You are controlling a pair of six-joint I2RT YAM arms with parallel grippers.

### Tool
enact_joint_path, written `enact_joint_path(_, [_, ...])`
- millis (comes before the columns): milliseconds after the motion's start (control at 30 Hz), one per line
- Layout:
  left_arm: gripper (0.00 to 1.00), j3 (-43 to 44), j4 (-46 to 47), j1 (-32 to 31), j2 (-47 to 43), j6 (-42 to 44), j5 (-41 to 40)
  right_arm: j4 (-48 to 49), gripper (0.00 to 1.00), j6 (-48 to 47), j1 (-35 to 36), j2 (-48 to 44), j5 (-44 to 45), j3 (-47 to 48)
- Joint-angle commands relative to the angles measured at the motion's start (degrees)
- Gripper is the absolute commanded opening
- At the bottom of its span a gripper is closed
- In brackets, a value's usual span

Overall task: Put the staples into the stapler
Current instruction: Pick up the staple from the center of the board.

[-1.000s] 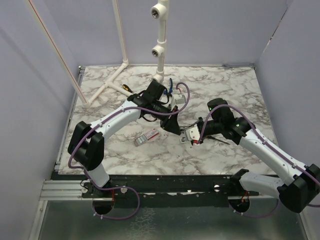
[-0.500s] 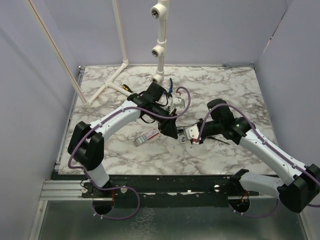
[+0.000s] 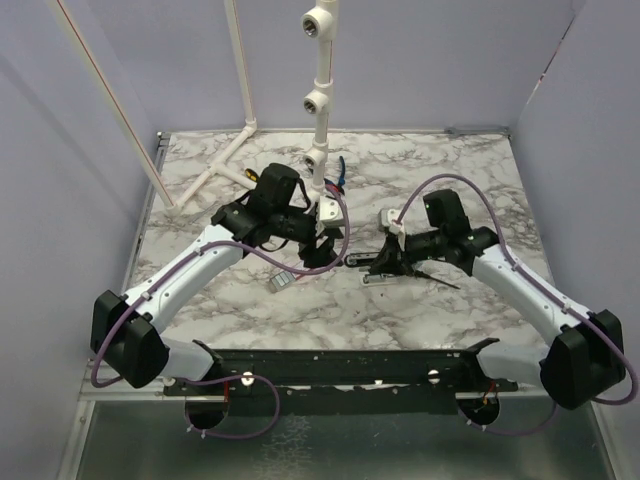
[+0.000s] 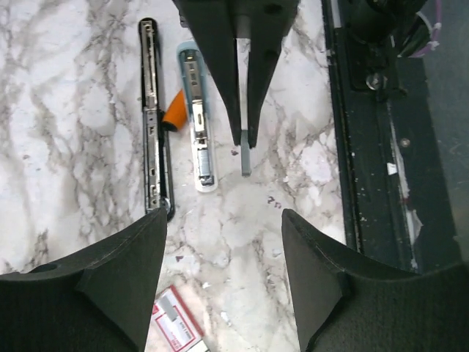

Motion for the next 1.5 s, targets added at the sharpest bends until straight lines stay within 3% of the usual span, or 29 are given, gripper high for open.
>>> enact_joint_path(0, [0.66, -2.1, 3.9, 0.8, -2.3, 3.6, -3.7, 5.1, 0.08, 16.0, -7.0, 5.1, -14.3, 1.4])
enact_joint_path(267, [0.68, 1.9, 3.9, -0.9, -1.2, 18.0, -8.5, 0.9, 0.08, 25.4, -10.0, 15.3, -24.1, 9.8])
enact_joint_path(500, [0.69, 1.7, 3.6, -4.7, 0.0, 29.7, -11.6, 0.3, 0.09, 34.3, -11.1, 20.6, -27.1, 12.5])
enact_joint_path(767, [0.69, 0.8, 3.6, -8.0, 0.9, 32.4, -15.6, 5.9, 0.1, 40.6, -12.2, 21.9, -29.8, 10.8])
enact_joint_path(1067, [0.54, 0.8, 3.6, -10.3, 2.5, 33.2, -18.8, 6.6, 0.1, 41.6, -12.3, 23.0, -30.6, 10.9])
enact_joint_path(1467, [0.45, -0.3, 3.8, -11.7, 2.8, 34.5, -22.0, 6.6, 0.1, 41.5, -12.4, 23.7, -31.5, 11.1])
